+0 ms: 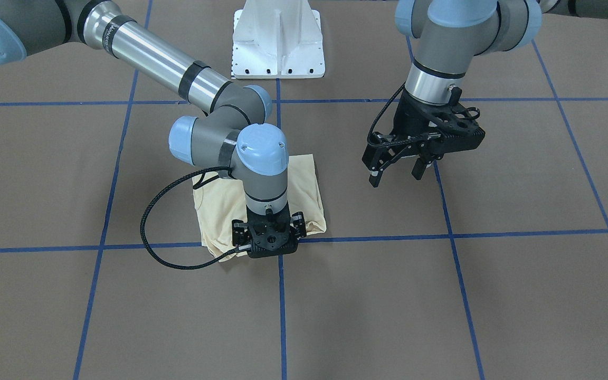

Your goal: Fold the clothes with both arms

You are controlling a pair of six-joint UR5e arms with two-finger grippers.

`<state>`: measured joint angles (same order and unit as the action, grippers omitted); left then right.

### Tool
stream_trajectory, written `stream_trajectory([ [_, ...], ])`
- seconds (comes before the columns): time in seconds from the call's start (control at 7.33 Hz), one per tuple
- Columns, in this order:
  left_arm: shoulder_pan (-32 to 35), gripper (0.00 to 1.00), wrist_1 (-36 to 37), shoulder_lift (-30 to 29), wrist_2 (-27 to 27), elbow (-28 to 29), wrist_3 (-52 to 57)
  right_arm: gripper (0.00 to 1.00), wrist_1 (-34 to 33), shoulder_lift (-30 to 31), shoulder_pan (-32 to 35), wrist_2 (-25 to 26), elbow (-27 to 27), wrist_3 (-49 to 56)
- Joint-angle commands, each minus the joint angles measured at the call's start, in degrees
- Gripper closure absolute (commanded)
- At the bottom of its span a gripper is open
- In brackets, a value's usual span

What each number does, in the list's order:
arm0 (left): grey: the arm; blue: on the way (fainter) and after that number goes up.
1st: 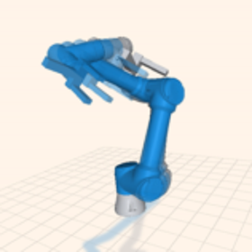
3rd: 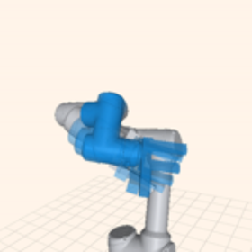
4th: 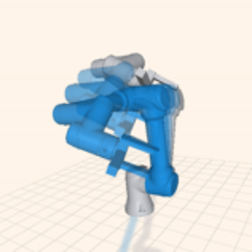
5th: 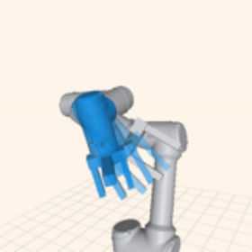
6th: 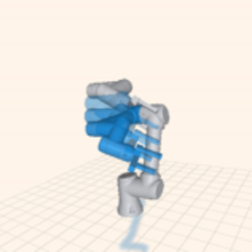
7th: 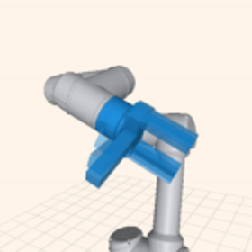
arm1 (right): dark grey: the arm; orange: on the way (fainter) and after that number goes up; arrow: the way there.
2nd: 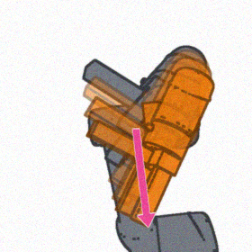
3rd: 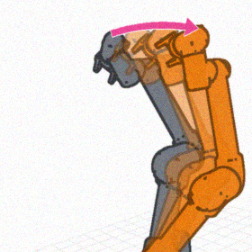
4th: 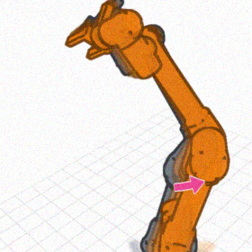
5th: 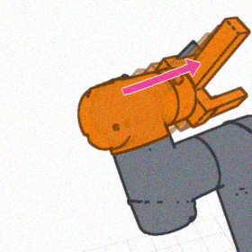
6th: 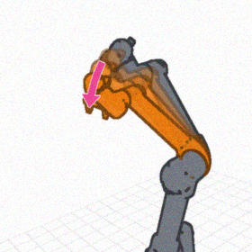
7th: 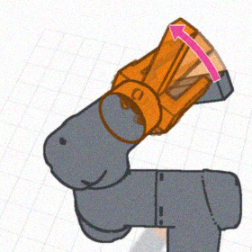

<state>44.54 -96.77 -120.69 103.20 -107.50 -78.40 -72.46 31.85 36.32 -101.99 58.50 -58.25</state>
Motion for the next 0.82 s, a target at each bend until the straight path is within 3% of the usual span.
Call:
stream_trajectory([
  [0.0,0.11,0.0,0.0,0.28,0.07,0.01,0.09,0.01,-6.33,0.22,0.94,-3.46,3.18,0.51],
  [0.27,0.02,0.0,0.0,0.28,0.07,0.01,0.09,0.01,-13.99,0.49,1.12,-8.38,4.96,0.6],
  [0.68,-0.16,0.0,0.0,0.28,0.07,-0.08,-0.44,0.01,-14.82,1.01,1.38,-7.79,4.26,2.7],
])
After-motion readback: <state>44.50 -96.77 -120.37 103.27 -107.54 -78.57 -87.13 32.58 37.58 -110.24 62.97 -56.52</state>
